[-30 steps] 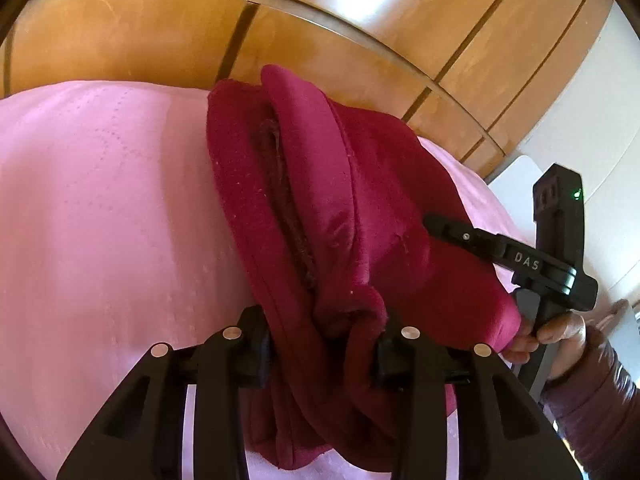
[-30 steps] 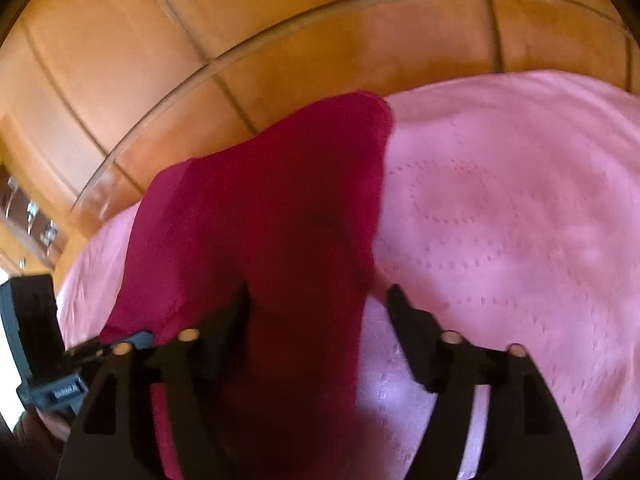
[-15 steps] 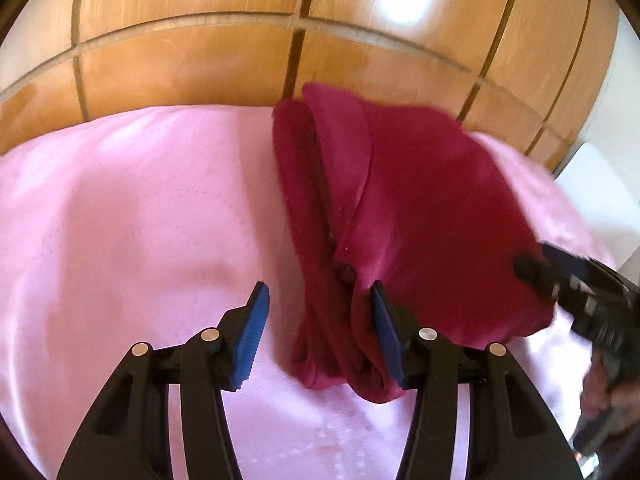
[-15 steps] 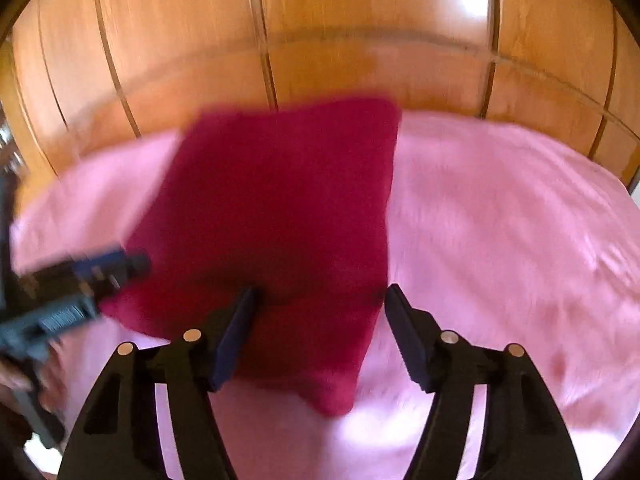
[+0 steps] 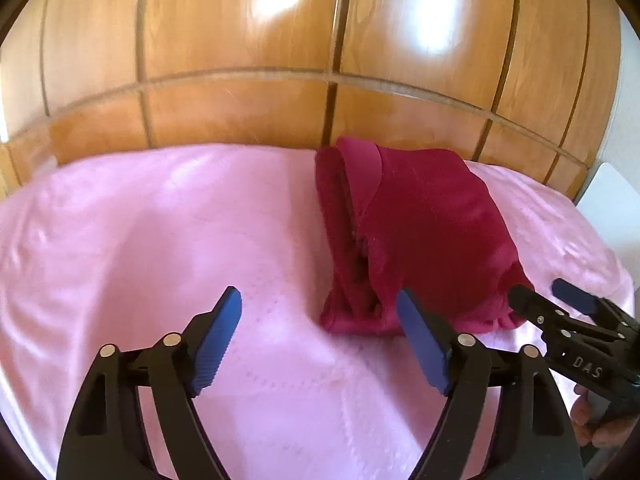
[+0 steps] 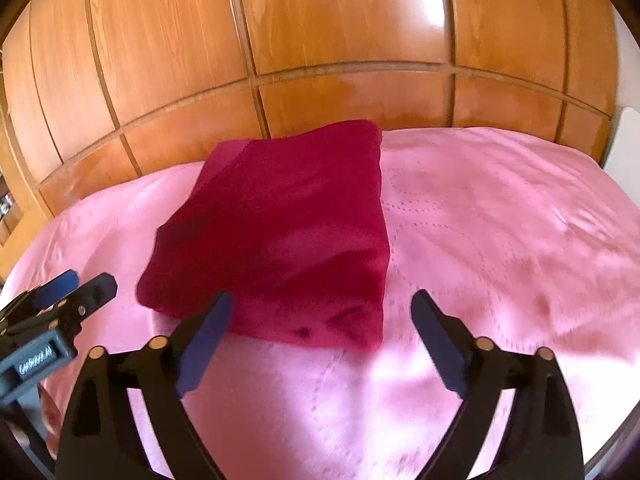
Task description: Fold small clothes
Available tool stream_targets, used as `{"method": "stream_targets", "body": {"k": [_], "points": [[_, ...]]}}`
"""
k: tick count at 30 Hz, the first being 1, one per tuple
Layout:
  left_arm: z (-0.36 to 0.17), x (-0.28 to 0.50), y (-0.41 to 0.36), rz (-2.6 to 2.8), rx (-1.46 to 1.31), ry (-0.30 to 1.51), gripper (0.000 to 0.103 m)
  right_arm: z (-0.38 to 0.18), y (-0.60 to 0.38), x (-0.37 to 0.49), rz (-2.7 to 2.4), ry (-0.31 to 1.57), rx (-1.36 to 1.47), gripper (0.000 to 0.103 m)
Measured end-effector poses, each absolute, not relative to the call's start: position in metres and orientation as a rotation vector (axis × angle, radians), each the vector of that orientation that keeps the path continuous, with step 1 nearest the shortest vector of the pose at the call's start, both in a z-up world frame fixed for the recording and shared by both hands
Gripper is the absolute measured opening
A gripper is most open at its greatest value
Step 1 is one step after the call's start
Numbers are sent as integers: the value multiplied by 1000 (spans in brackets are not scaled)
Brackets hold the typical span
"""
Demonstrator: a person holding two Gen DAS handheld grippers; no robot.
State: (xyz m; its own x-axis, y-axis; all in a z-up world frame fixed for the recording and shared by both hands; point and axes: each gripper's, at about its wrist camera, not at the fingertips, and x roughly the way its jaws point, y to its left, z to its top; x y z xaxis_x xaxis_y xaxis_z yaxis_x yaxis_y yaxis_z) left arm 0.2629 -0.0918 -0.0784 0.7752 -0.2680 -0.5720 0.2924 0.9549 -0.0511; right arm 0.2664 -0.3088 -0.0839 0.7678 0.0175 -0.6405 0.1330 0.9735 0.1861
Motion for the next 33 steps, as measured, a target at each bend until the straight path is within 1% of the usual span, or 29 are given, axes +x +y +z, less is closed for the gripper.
{"method": "stream_targets", "body": {"k": [3, 5, 8, 11, 12, 15, 19, 33], "points": [[-75, 244, -87, -275, 59, 582, 89, -81, -298, 249, -86, 677, 230, 99], [-72, 233, -83, -260, 56, 562, 90, -79, -294, 241, -99, 667, 232, 100], [-70, 220, -81, -242, 59, 543, 93, -77, -289, 231, -125, 652, 212, 100], [-71, 209, -79, -235, 60, 532, 94, -73, -283, 221, -150, 633, 187, 100], [-71, 205, -77, -231, 61, 531, 97, -71, -281, 218, -163, 620, 174, 100], [-70, 197, -76, -220, 65, 521, 99, -63, -277, 208, -195, 586, 156, 100], [-70, 190, -72, -199, 67, 529, 99, -59, -273, 199, -233, 558, 121, 100], [-64, 178, -69, -146, 63, 493, 99, -63, -279, 191, -269, 563, 153, 100]]}}
